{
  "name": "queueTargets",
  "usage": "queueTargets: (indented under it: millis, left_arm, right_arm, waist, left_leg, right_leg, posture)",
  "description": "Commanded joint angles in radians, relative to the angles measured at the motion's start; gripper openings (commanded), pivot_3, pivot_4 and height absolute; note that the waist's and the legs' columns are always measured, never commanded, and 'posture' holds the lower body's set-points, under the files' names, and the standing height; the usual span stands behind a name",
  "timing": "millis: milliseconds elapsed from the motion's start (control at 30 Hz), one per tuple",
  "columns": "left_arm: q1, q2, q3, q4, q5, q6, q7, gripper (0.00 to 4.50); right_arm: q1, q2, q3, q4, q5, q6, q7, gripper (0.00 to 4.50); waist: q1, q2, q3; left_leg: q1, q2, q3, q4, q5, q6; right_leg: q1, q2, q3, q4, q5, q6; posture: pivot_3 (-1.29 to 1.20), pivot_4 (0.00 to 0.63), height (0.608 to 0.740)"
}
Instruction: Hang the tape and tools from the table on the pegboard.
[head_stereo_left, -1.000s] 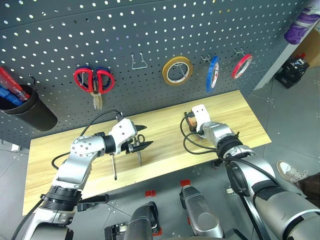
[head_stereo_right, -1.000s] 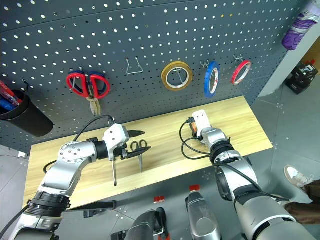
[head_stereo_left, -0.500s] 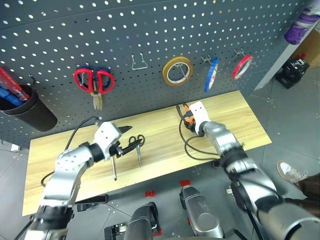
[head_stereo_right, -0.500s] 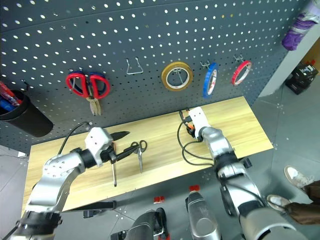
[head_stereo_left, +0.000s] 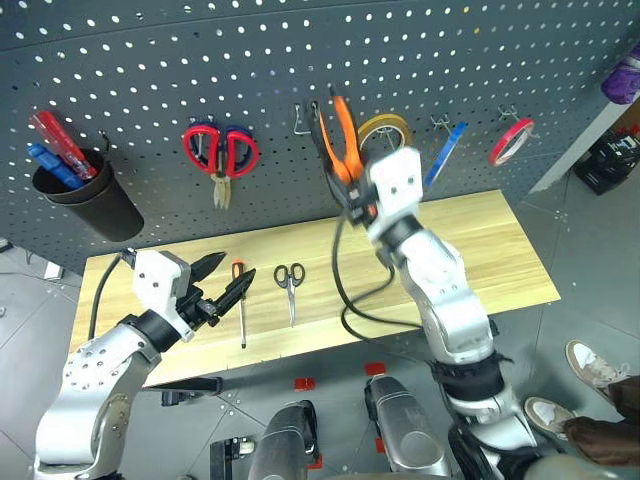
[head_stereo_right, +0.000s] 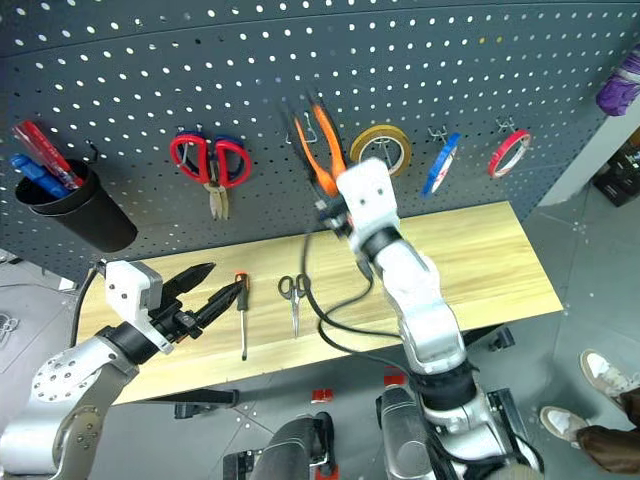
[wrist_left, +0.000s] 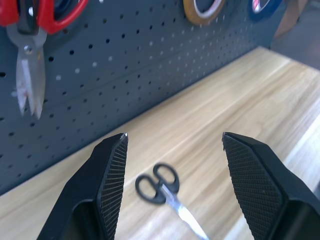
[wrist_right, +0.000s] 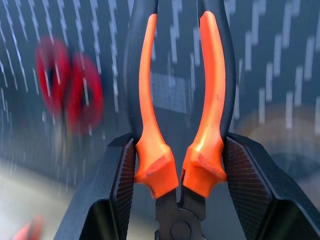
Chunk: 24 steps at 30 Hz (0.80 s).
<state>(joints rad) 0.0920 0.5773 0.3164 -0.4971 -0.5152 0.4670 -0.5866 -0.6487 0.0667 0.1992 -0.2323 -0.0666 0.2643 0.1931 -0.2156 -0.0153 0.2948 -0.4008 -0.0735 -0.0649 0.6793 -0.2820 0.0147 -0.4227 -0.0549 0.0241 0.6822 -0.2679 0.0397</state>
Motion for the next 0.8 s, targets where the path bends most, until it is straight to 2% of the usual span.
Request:
queueTargets:
  millis: [33, 133, 367, 567, 800]
  left_arm:
    - [-0.065, 0.060, 0.024, -0.059, -0.051, 0.072, 0.006, 3.17]
    - [-0.130, 0.107, -0.006, -0.055, -0.020, 0.124, 0.036, 3.17]
    - [-0.278, 0.056, -0.085, -0.079, -0.038, 0.241, 0.152, 3.17]
    - [-0.353, 0.005, -0.110, -0.062, -0.033, 0.270, 0.205, 3.17]
    - [-0.391, 0.005, -0.142, -0.030, 0.009, 0.260, 0.206, 3.17]
  right_arm:
    - [-0.140, 0.038, -0.033, 0.115, 0.006, -0.159, -0.051, 2.31]
    - [-0.270, 0.065, -0.066, 0.268, 0.019, -0.242, -0.087, 2.31]
    - [-0.521, 0.071, -0.127, 0.718, 0.007, -0.535, -0.169, 2.31]
    - [-0.614, 0.048, -0.135, 1.039, -0.031, -0.725, -0.224, 2.31]
    - [-0.661, 0.017, -0.151, 1.251, -0.049, -0.795, -0.260, 2.31]
  waist:
    - [0.015, -0.001, 0.000]
    - [0.024, -0.001, 0.001]
    - [0.024, -0.002, 0.002]
    - [0.025, -0.002, 0.004]
    - [0.032, -0.006, 0.016]
  left_leg:
    - [0.000, 0.000, -0.001, 0.000, 0.000, 0.000]
    - [0.000, 0.000, -0.001, 0.000, 0.000, 0.000]
    - [0.000, 0.001, -0.001, -0.001, 0.002, -0.003]
    - [0.000, 0.001, -0.001, -0.002, 0.002, -0.004]
    - [0.000, 0.001, 0.000, -0.001, 0.002, -0.004]
  right_leg:
    - [0.000, 0.000, -0.001, 0.000, 0.000, 0.000]
    - [0.000, 0.000, -0.003, 0.000, 0.002, -0.003]
    - [0.000, 0.000, -0.004, 0.000, 0.003, -0.005]
    - [0.000, 0.000, -0.004, -0.001, 0.003, -0.005]
    - [0.000, 0.000, -0.004, -0.001, 0.003, -0.005]
  posture:
    - [-0.22, 0.302, 0.740]
    - [-0.22, 0.305, 0.740]
    - [-0.18, 0.325, 0.740]
    - [-0.16, 0.338, 0.740]
    - [-0.15, 0.349, 0.740]
